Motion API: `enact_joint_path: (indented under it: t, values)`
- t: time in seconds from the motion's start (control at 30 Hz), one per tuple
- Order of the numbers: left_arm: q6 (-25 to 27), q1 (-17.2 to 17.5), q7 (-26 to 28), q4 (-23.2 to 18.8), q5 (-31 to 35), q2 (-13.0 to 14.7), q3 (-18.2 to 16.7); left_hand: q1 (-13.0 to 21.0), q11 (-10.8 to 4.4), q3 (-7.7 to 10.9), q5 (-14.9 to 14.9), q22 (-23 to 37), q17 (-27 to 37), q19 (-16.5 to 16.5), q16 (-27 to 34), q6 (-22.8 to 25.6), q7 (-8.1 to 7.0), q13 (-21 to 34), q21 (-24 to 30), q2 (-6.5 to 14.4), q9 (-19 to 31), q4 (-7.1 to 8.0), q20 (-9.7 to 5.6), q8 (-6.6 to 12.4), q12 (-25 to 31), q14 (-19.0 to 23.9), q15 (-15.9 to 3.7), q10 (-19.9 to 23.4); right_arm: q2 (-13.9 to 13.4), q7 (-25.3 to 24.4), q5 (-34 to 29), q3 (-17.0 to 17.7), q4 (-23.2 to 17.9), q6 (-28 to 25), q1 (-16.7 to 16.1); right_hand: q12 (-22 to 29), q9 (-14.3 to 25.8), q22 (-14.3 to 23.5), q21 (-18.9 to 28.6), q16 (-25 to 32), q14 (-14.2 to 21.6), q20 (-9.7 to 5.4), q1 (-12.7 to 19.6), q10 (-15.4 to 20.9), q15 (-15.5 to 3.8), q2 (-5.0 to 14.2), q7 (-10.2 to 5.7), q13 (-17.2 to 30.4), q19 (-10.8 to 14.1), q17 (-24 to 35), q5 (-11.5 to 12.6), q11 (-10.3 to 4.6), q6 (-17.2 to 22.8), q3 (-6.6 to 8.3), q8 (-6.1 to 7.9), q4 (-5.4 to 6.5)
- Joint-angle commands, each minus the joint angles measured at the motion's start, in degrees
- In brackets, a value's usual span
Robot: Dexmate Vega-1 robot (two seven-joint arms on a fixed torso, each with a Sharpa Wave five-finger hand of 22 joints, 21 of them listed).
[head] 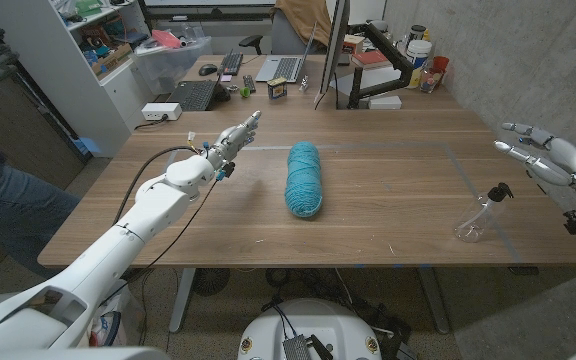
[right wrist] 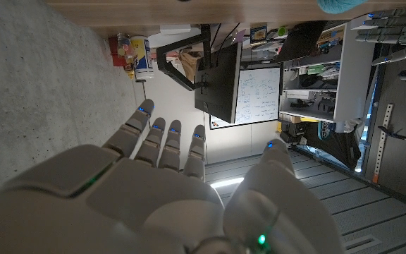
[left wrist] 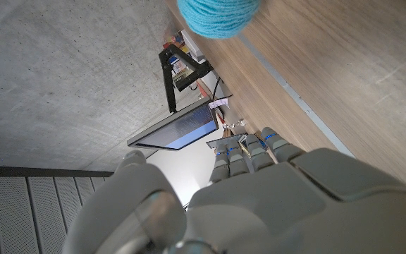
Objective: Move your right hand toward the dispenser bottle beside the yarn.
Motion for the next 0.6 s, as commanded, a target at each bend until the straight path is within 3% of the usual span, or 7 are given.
enact_joint_path:
  t: [0.03,0.6]
  values:
    - [-0.46,-0.88,-0.65,1.32,0.11,-0.51,0.27,0.72,-0.45,-0.37,0.24,0.13,0.23,-0.09,-0.12,0.69,-0.05,0.12,0.03,-0.04,0.19,0.05,0.69,-0.01,-0.1,0.04,-0.31,0.42,1.09,0.42,-2.74,0.42,-1.94,-1.15,-1.07,0.19,0.26,0.09,0.18,0.38,0.21,0.25,0.7,0.01,0.29,-0.36,-0.37,0.27,0.08,0.19,0.39,-0.67,-0.03,-0.18,-0.25,-0.14]
    - [-1.69,-1.93,-2.31,3.76,-0.01,-1.01,0.49,0.81,-0.44,-0.56,0.24,0.14,0.23,-0.08,-0.08,0.76,-0.12,0.13,0.05,0.07,0.2,0.06,0.86,-0.01,-0.11,0.13,-0.33,0.41,2.81,0.16,-8.12,-0.83,-5.33,-3.0,-2.63,0.29,0.28,0.09,0.31,0.49,0.66,0.68,0.77,0.16,-0.1,-0.54,-0.51,0.27,0.46,0.2,0.51,-0.49,-0.12,-0.36,-0.37,-0.13]
